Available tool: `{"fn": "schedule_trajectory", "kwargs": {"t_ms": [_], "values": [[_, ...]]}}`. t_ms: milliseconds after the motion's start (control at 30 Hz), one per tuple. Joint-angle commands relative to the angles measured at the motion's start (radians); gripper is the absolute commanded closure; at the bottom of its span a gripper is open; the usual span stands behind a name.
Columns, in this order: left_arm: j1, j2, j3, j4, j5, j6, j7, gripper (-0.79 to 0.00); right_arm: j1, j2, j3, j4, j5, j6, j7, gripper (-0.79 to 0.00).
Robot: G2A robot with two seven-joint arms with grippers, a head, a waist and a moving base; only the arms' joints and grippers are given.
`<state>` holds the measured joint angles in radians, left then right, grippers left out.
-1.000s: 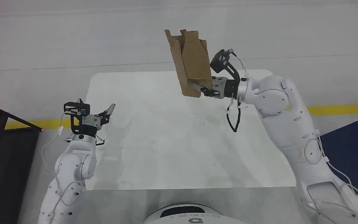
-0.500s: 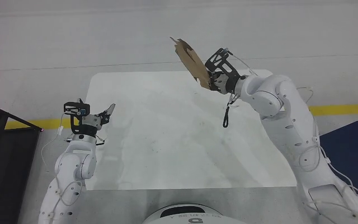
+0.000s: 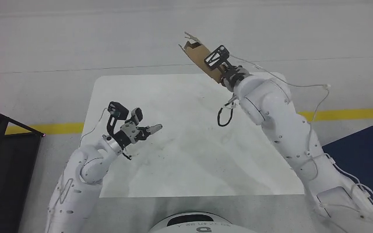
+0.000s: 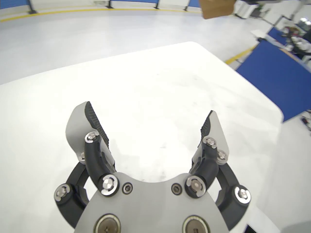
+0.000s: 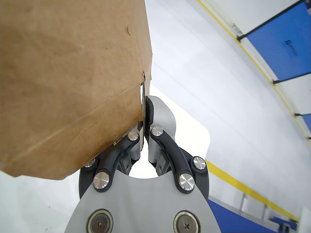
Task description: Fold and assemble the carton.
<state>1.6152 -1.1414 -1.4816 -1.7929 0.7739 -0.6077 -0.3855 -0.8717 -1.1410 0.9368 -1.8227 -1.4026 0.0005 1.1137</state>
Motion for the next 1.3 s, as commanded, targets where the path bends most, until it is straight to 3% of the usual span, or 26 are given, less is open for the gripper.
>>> {"fn": "schedule_trajectory", "kwargs": {"t_ms": [0, 133, 400, 500, 567, 733, 967, 1067, 1267], "values": [[-0.015, 0.006, 0.0, 0.01, -0.145, -0.083, -0.067, -0.785, 0.025, -0.013, -0.055, 0.008, -0.089, 0.032, 0.052, 0.0], [-0.053, 0.018, -0.004, 0.047, -0.358, -0.145, -0.192, -0.785, 0.047, -0.029, -0.1, 0.025, -0.153, 0.066, 0.108, 0.0], [-0.091, 0.035, 0.004, 0.056, -0.528, -0.154, -0.308, -0.785, 0.047, -0.029, -0.1, 0.025, -0.153, 0.066, 0.108, 0.0], [-0.105, 0.032, 0.018, 0.056, -0.559, -0.079, -0.272, -0.785, 0.047, -0.029, -0.1, 0.025, -0.153, 0.066, 0.108, 0.0], [-0.122, 0.026, 0.034, 0.047, -0.538, 0.033, -0.207, -0.785, 0.041, -0.028, -0.111, 0.035, -0.198, 0.048, 0.105, 0.0], [-0.163, 0.005, 0.129, 0.015, -0.412, 0.151, -0.033, -0.785, 0.071, -0.053, -0.19, 0.039, -0.396, 0.047, 0.229, 0.0], [-0.22, -0.019, 0.212, 0.04, -0.442, 0.338, 0.074, -0.785, 0.089, -0.099, -0.272, 0.031, -0.619, 0.082, 0.408, 0.0], [-0.247, -0.026, 0.231, 0.065, -0.49, 0.341, 0.075, -0.785, 0.076, -0.116, -0.291, 0.029, -0.694, 0.085, 0.422, 0.0], [-0.314, -0.037, 0.246, 0.161, -0.738, 0.334, -0.024, -0.785, 0.046, -0.156, -0.325, 0.024, -0.793, 0.07, 0.422, 0.0]]}}
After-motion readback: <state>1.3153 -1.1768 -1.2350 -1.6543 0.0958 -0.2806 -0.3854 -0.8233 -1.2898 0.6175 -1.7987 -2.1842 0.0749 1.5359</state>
